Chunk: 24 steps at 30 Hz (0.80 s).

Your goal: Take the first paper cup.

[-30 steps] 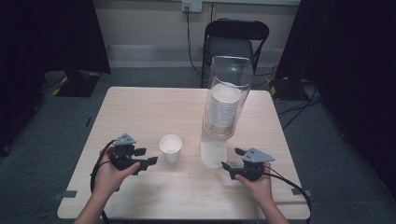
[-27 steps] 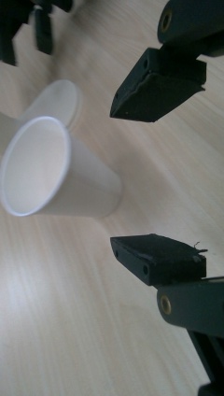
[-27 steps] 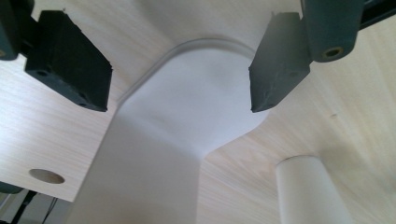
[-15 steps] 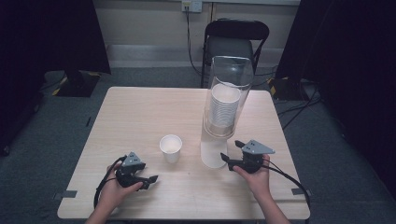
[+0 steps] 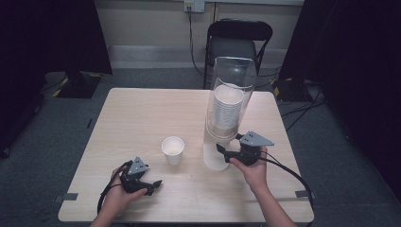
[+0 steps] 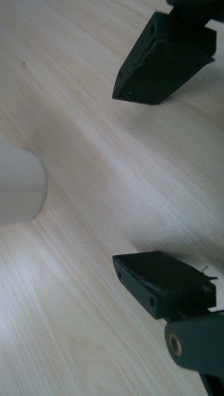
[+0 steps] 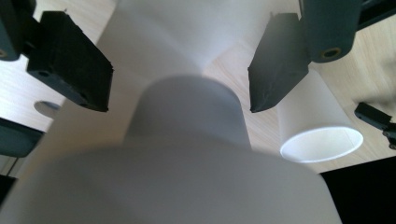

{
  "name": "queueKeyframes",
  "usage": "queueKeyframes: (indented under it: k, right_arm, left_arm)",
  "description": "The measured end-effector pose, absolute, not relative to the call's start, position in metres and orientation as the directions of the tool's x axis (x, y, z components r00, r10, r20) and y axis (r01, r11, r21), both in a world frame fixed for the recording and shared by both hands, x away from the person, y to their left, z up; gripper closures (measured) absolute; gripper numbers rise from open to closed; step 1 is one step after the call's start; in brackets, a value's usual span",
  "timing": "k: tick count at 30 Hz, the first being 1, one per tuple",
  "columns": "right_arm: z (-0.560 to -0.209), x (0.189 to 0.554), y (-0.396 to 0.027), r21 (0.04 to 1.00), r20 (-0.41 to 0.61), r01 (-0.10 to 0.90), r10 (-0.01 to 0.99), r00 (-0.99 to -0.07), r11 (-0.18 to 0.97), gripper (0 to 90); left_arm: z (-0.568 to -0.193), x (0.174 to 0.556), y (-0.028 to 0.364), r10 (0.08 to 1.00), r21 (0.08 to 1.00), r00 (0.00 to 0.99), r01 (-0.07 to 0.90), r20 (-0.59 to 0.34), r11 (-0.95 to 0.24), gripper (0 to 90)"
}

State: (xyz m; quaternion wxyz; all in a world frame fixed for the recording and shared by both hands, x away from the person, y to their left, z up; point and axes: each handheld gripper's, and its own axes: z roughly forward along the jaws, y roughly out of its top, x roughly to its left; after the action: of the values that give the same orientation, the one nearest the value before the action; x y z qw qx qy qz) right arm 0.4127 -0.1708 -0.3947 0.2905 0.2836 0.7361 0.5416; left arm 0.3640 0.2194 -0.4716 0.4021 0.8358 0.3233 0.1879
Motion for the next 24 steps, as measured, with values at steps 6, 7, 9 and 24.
queueKeyframes:
  k: [6, 7, 9, 24]
  right_arm:
    - [-0.3868, 0.4189, -0.1585, 0.976, -0.105, 0.068, 0.721, -0.684, 0.207, 28.0]
    - [-0.3868, 0.4189, -0.1585, 0.976, -0.105, 0.068, 0.721, -0.684, 0.207, 30.5]
    - [-0.3872, 0.4205, -0.1594, 0.977, -0.105, 0.064, 0.722, -0.684, 0.202, 33.2]
    - [-0.3934, 0.4208, -0.1624, 0.981, -0.09, 0.06, 0.71, -0.698, 0.184, 35.3]
  left_arm:
    - [-0.4713, 0.3641, 0.2194, 0.689, 0.79, 0.722, 0.385, 0.064, -0.477, 15.5]
    - [-0.4713, 0.3641, 0.2194, 0.688, 0.79, 0.723, 0.384, 0.065, -0.478, 15.5]
    - [-0.4714, 0.3641, 0.2193, 0.689, 0.79, 0.722, 0.385, 0.064, -0.477, 15.4]
    - [-0.4715, 0.3639, 0.2191, 0.69, 0.791, 0.721, 0.388, 0.06, -0.474, 15.4]
